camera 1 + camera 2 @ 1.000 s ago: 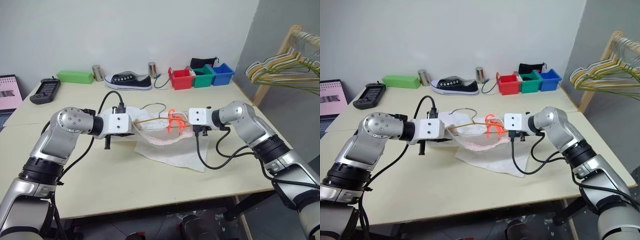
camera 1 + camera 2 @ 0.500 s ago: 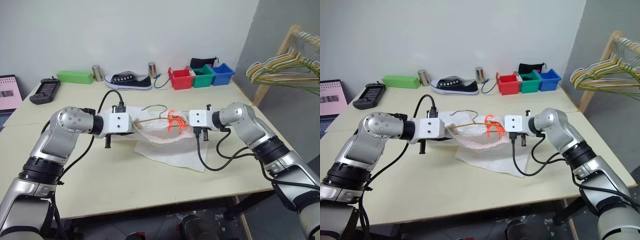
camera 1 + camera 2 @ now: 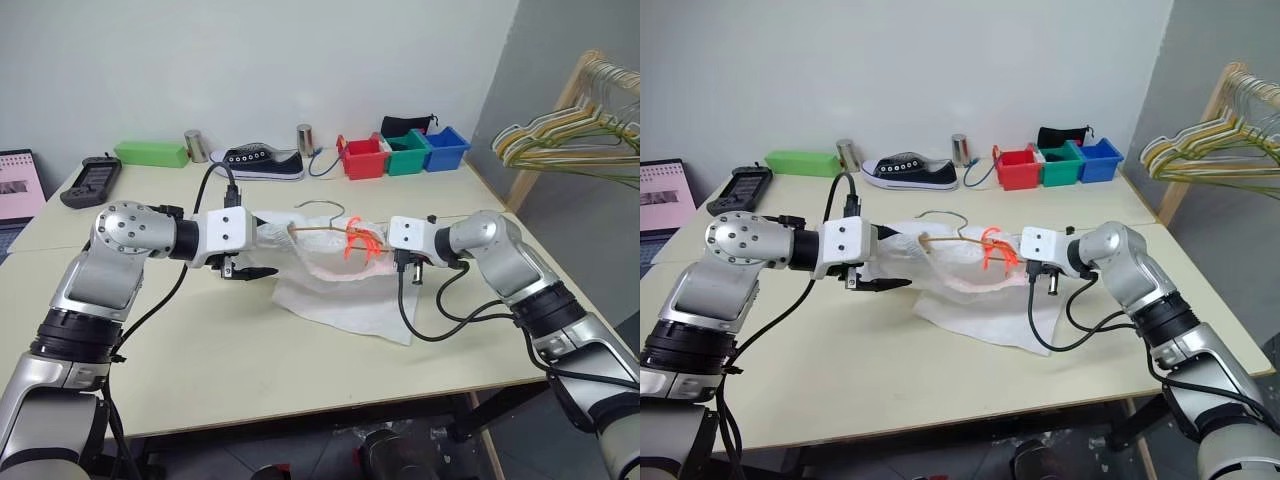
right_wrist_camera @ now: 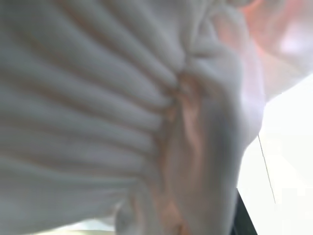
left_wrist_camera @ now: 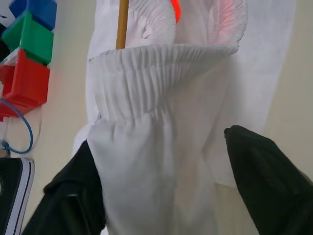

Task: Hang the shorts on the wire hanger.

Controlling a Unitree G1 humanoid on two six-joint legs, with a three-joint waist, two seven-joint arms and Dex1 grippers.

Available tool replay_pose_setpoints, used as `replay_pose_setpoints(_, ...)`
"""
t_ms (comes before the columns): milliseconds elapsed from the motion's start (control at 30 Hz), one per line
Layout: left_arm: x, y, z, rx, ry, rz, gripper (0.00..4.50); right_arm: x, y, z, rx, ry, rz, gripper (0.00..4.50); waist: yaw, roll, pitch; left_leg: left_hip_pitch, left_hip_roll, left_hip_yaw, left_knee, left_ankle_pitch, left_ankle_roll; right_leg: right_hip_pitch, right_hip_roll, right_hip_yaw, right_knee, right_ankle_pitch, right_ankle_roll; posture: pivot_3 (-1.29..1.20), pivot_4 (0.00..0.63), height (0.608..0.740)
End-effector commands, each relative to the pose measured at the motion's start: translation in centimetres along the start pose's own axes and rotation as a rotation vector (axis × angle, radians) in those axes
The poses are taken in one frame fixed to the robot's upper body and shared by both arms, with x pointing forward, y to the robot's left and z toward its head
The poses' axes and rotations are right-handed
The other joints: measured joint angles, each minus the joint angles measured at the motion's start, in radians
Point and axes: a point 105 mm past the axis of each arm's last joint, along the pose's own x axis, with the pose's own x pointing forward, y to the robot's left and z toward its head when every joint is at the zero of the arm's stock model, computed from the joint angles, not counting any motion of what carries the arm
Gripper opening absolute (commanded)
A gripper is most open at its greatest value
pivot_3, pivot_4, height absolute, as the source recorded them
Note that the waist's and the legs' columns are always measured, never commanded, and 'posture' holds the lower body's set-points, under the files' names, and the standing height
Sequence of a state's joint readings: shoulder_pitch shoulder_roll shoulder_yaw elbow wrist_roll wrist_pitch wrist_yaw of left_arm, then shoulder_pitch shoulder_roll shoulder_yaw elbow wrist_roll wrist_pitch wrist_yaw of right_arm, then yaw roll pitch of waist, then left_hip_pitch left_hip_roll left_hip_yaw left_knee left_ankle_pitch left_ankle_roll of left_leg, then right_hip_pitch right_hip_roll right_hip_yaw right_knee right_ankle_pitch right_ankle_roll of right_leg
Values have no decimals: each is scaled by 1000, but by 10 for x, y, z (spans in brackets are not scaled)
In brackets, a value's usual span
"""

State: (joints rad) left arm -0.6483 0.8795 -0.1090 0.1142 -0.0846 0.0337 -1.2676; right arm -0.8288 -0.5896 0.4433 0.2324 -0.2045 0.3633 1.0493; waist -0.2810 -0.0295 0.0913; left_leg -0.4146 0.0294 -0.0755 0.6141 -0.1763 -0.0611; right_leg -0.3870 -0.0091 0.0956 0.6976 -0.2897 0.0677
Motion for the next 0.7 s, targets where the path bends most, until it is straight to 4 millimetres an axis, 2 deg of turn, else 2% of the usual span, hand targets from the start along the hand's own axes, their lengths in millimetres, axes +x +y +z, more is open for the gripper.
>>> replay_pose_setpoints(33, -13, 19, 29, 31, -102, 84, 4483, -12, -3, 6, 62, -50, -33, 0, -1, 0, 0, 0, 0, 0, 0, 0, 0, 0, 0, 0, 0, 0, 0, -202, 0, 740)
replay_pose_setpoints(167, -16, 29, 46, -6, -193, 158, 4483, -12, 10, -4, 171, -46, -46, 0, -3, 0, 0, 0, 0, 0, 0, 0, 0, 0, 0, 0, 0, 0, 0, -223, 0, 740)
replay_pose_setpoints(233, -19, 34, 53, -73, -257, 215, 4483, -15, 16, -14, 283, -36, -83, 0, -4, 0, 0, 0, 0, 0, 0, 0, 0, 1, 0, 0, 0, 0, 0, -233, 0, 740)
replay_pose_setpoints(333, -14, 27, 59, -165, -312, 225, 4483, -24, 20, -27, 445, -14, -178, 0, -9, 0, -1, 0, 0, -1, 1, 0, 0, 1, 0, 0, 0, 0, 0, -247, 0, 740)
replay_pose_setpoints(500, 14, -4, 74, -303, -402, 146, 4483, -54, 27, -55, 814, 39, -438, 0, -24, 2, -5, 0, 0, -1, 2, 0, 0, 2, 0, 0, 0, 0, 0, -294, 0, 740)
replay_pose_setpoints(700, 61, -4, 117, -374, -578, 145, 4483, -95, 36, -111, 1106, 226, -829, 0, -30, 4, -9, 0, -1, -2, 9, 0, 0, 8, 1, 0, 0, 0, 2, -362, 0, 740)
